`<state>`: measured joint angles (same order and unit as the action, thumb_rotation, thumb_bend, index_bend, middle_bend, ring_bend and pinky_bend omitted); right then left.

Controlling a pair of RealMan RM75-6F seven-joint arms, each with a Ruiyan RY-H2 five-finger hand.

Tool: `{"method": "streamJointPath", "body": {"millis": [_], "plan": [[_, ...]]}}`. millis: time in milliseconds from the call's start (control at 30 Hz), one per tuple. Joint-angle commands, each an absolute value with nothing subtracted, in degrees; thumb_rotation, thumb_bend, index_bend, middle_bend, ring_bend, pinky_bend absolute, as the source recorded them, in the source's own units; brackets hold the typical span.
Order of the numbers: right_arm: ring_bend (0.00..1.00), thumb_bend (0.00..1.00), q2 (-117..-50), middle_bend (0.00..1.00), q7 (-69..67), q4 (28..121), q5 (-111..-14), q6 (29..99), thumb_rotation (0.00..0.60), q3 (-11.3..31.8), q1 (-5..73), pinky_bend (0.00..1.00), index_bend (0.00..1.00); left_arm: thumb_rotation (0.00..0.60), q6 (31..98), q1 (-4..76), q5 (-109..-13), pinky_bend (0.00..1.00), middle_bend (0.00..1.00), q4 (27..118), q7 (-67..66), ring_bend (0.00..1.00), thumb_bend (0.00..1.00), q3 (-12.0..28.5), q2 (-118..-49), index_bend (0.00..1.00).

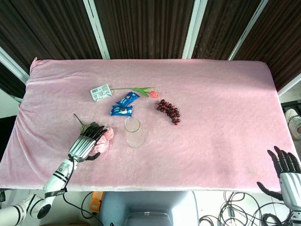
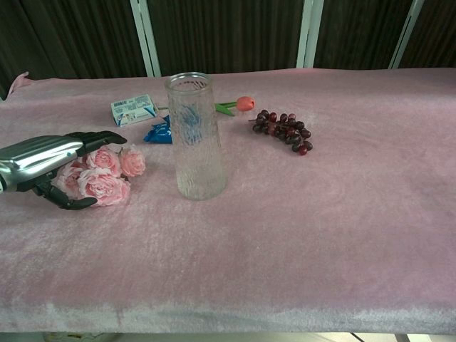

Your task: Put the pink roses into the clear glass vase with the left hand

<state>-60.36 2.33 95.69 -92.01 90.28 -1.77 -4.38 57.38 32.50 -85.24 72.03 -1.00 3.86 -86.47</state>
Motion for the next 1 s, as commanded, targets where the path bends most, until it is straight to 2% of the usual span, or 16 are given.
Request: {"method": "streamJointPath", "body": {"millis": [33, 500, 567, 633, 700, 767, 867, 933, 1000], "plan": [[0.00, 0.30, -60.3, 0.00, 2.3, 95.7, -91.7, 90.0, 0.600, -1.7, -4.3, 0.00, 0.00, 0.600, 56.9, 32.7, -84.8, 0.00, 0.00, 72.1, -1.2, 0.00, 0.30, 3.6, -86.4, 0.00], [0.00, 0.30, -59.9, 0.00, 1.3, 95.5, -91.3, 90.8, 0.600, -1.4, -4.7, 0.00, 0.00, 0.600, 51.6, 35.8, -82.1, 0.00, 0.00, 64.2, 1.9, 0.00, 0.29, 3.9, -91.0, 0.00], [0.00, 0.30, -59.9, 0.00, 1.2, 95.4, -91.3, 90.9, 0.600, -1.4, -4.8, 0.00, 0.00, 0.600, 50.9, 36.3, -81.7, 0.03, 0.02, 62.4, 2.5, 0.02, 0.29, 4.1, -92.1, 0.00], [0.00, 0.30, -59.8, 0.00, 1.0, 95.4, -91.2, 91.0, 0.600, -1.4, -4.9, 0.00, 0.00, 0.600, 50.3, 36.8, -81.4, 0.11, 0.10, 60.9, 3.3, 0.10, 0.29, 4.3, -93.2, 0.01], [0.00, 0.30, -59.8, 0.00, 0.9, 95.3, -91.1, 91.2, 0.600, -1.4, -5.0, 0.00, 0.00, 0.600, 51.3, 36.8, -81.3, 0.22, 0.22, 59.4, 5.0, 0.21, 0.30, 4.9, -94.6, 0.10], [0.00, 0.30, -59.7, 0.00, 0.7, 95.2, -91.1, 91.4, 0.600, -1.3, -5.1, 0.00, 0.00, 0.600, 53.6, 36.3, -80.9, 0.38, 0.38, 57.2, 7.0, 0.35, 0.34, 5.9, -96.9, 0.30], [0.00, 0.30, -59.7, 0.00, 0.6, 95.2, -91.2, 91.5, 0.600, -1.4, -5.2, 0.00, 0.00, 0.600, 56.1, 35.9, -81.2, 0.57, 0.55, 55.3, 9.2, 0.51, 0.42, 6.4, -98.7, 0.50], [0.00, 0.30, -59.7, 0.00, 0.6, 95.1, -91.3, 91.5, 0.600, -1.4, -5.2, 0.00, 0.00, 0.600, 58.6, 35.7, -81.8, 0.66, 0.64, 53.8, 10.2, 0.59, 0.48, 6.9, -99.9, 0.59], [0.00, 0.30, -59.8, 0.00, 0.8, 95.1, -91.4, 91.4, 0.600, -1.5, -5.2, 0.00, 0.00, 0.600, 60.9, 35.4, -82.2, 0.70, 0.68, 53.0, 11.2, 0.63, 0.50, 7.4, -100.6, 0.64]]}}
